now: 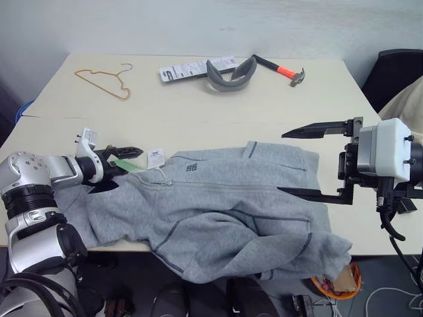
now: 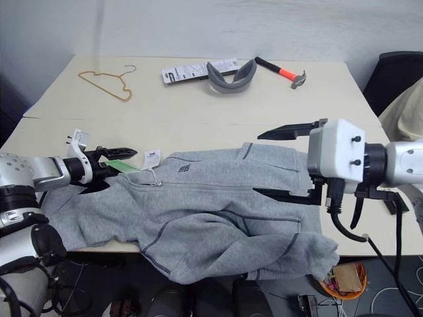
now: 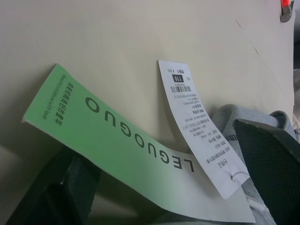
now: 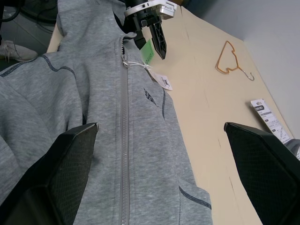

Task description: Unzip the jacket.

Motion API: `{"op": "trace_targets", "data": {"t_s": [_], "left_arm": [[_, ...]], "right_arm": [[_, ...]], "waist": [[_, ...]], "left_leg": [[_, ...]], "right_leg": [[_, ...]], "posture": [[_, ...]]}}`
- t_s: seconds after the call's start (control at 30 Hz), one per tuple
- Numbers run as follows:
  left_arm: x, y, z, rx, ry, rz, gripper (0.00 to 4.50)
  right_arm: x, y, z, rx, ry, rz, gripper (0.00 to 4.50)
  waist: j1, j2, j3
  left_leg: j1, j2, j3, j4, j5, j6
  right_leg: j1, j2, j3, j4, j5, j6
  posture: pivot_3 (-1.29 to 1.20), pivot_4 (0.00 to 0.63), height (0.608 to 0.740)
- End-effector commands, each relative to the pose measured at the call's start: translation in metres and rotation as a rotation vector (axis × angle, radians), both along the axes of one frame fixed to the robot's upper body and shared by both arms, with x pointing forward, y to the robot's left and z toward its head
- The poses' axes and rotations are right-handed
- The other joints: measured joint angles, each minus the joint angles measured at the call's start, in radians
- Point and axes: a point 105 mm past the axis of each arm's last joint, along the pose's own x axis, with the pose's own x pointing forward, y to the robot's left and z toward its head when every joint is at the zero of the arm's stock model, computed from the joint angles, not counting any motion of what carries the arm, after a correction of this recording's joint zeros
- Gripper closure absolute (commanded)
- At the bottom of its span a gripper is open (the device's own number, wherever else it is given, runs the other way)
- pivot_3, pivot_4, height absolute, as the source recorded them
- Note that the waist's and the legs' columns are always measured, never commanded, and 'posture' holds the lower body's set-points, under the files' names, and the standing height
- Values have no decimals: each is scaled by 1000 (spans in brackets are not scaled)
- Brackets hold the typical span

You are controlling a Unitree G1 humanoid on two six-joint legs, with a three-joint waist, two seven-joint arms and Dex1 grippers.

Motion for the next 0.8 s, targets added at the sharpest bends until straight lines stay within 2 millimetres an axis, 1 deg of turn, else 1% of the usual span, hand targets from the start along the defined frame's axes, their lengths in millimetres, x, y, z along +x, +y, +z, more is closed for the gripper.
{"op": "trace_targets", "data": {"t_s": [0.03,0.07,0.17,0.23,0.27,0.33,0.4,0.47,0.63,0.67,0.7,0.73,0.8], "left_arm": [[-4,-3,-25,-2,102,-3,19],[-2,-7,-27,-3,104,-6,19],[9,-26,-33,-2,108,-30,19],[16,-37,-33,-8,99,-44,19],[20,-42,-33,-13,95,-47,199],[27,-54,-30,-21,79,-56,588],[31,-59,-28,-9,80,-63,1219],[31,-56,-25,8,79,-60,1829],[25,-37,-12,0,63,-36,3432],[26,-36,-12,0,61,-29,3777],[27,-37,-13,-3,58,-27,3955],[28,-39,-14,-4,57,-26,4367],[31,-49,-15,-14,51,-49,4454]], "right_arm": [[-5,-1,11,19,-59,-4,0],[-5,-1,11,22,-58,-3,0],[-3,0,11,28,-58,-4,0],[-3,0,10,34,-57,-2,0],[-2,0,10,36,-56,-1,0],[-2,1,8,37,-54,0,0],[-2,2,7,35,-52,-1,0],[-3,1,6,35,-51,-2,0],[-3,1,4,47,-46,-12,0],[-3,1,3,47,-45,-13,0],[-3,1,2,46,-46,-12,0],[-3,1,2,46,-47,-12,0],[-3,3,3,49,-50,-9,0]], "waist": [[0,0,0],[0,1,0],[14,5,-3],[24,6,-4],[28,7,-4],[38,7,-4],[42,7,-4],[42,7,-4],[33,6,-4],[31,6,-4],[29,6,-3],[26,6,-3],[22,6,-3]], "left_leg": [[0,0,0,0,0,0],[0,0,0,0,0,0],[0,-1,0,0,0,0],[1,-3,-2,0,1,2],[1,-3,-3,0,1,2],[1,-5,-4,0,2,3],[1,-5,-8,0,2,4],[0,-6,-11,0,1,5],[-2,-5,-12,-1,1,5],[-2,-5,-12,-1,1,5],[-2,-5,-12,-1,1,5],[-2,-4,-12,-1,1,5],[-3,-5,-12,-1,1,5]], "right_leg": [[0,0,0,0,0,0],[0,0,0,0,0,0],[1,0,-1,0,0,0],[2,0,-2,0,0,1],[3,1,-2,0,0,1],[6,1,-3,-2,1,2],[9,0,-4,-6,1,3],[11,-1,-6,-9,2,3],[11,-7,-12,-11,2,3],[11,-6,-13,-12,2,3],[11,-6,-13,-12,2,3],[11,-6,-13,-12,2,3],[11,-6,-13,-12,2,3]], "posture": [[0,150,740],[0,150,740],[0,150,740],[0,150,740],[0,150,740],[0,150,740],[0,150,740],[0,150,740],[0,150,740],[0,150,740],[0,150,740],[0,150,740],[0,150,740]]}}
